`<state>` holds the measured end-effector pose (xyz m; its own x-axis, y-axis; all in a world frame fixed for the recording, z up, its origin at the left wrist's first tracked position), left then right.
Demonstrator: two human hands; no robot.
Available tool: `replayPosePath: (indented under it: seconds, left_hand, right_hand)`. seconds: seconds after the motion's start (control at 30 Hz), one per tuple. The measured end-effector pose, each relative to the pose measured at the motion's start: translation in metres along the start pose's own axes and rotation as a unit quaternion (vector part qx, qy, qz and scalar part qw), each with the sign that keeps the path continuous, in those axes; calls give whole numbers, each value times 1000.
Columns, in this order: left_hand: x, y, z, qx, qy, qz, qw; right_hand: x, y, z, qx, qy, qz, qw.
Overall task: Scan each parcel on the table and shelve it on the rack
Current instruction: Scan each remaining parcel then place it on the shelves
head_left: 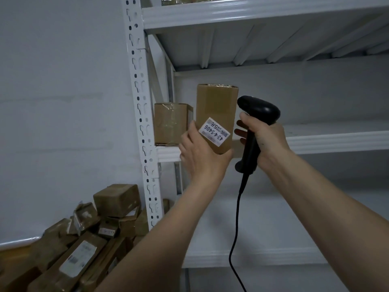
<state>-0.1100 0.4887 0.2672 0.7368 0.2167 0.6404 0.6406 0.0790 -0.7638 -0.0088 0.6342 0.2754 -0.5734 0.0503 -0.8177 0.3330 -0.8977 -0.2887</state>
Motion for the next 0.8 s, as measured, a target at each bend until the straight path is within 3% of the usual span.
replayPosePath:
  seconds: [0.1,0.17,0.33,0.8]
  left_hand:
    - [9,-20,6,-146,-18,14,989]
    - [14,-35,2,-176,10,0,984]
    - [10,-66,-4,-147,88,-44,984]
    - [-33,-103,6,-57,49,-29,997]
  right_hand:
    - [1,-7,8,-29,-12,60,998]
    - [2,-10,15,-37,-14,84,996]
    - [12,-17,34,-35,-12,99,994]
    - [52,-40,70,-7,31,102,994]
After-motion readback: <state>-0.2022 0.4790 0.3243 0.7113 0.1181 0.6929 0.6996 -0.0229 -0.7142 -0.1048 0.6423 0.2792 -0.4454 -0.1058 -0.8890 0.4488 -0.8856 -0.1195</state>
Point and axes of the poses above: each hand's wrist, its own y-axis away from the middle knuckle, its own z-axis out of the palm, x = y × z, the point moved 10 cm from there along -y, towards the middle knuckle, and after that the axes turned 12 degrees about x, right-handed, at the moved point
